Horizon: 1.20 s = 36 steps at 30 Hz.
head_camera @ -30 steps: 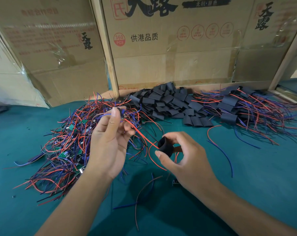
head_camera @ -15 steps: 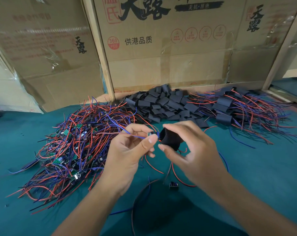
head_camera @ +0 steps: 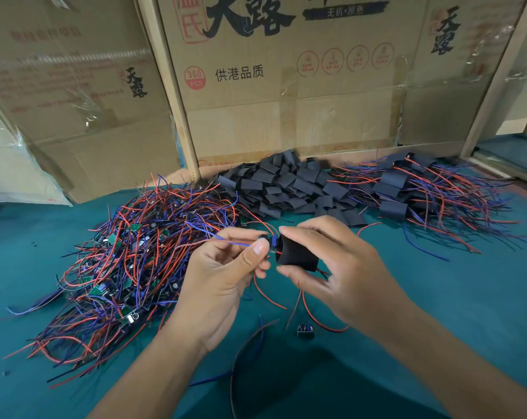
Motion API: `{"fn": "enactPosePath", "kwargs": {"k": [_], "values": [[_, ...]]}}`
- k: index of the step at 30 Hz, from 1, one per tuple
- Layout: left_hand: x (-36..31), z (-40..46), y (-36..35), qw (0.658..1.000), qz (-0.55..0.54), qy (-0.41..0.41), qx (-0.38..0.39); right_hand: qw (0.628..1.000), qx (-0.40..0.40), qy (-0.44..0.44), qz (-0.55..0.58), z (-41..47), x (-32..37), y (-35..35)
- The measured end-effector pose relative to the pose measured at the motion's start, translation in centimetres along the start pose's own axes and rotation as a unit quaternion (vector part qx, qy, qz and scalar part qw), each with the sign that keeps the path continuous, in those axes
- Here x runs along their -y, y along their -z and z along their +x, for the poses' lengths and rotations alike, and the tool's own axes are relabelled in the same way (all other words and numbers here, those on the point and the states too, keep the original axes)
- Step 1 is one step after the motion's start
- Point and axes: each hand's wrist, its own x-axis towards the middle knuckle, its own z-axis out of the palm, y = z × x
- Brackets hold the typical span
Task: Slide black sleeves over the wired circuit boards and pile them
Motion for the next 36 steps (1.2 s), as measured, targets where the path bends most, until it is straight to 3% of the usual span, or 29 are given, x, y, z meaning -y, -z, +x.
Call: {"fn": "enactPosePath", "kwargs": {"k": [21,33,36], "values": [[0.4,-0.3,-0.8,0.999,0.03,0.032,0.002,0.999,0.009,0.027,-0.031,-0.1,0.0,0.0],[0.2,-0.2,-0.2,0.985,-0.027,0.168,-0.004,0.999,0.017,0.024,-0.033,-0.2,0.6,0.0],[0.1,-0.2,-0.1,0.984,-0.027,0.175,-0.009,0.997,0.048,-0.033,0.047,0.0,0.8,0.0]]}}
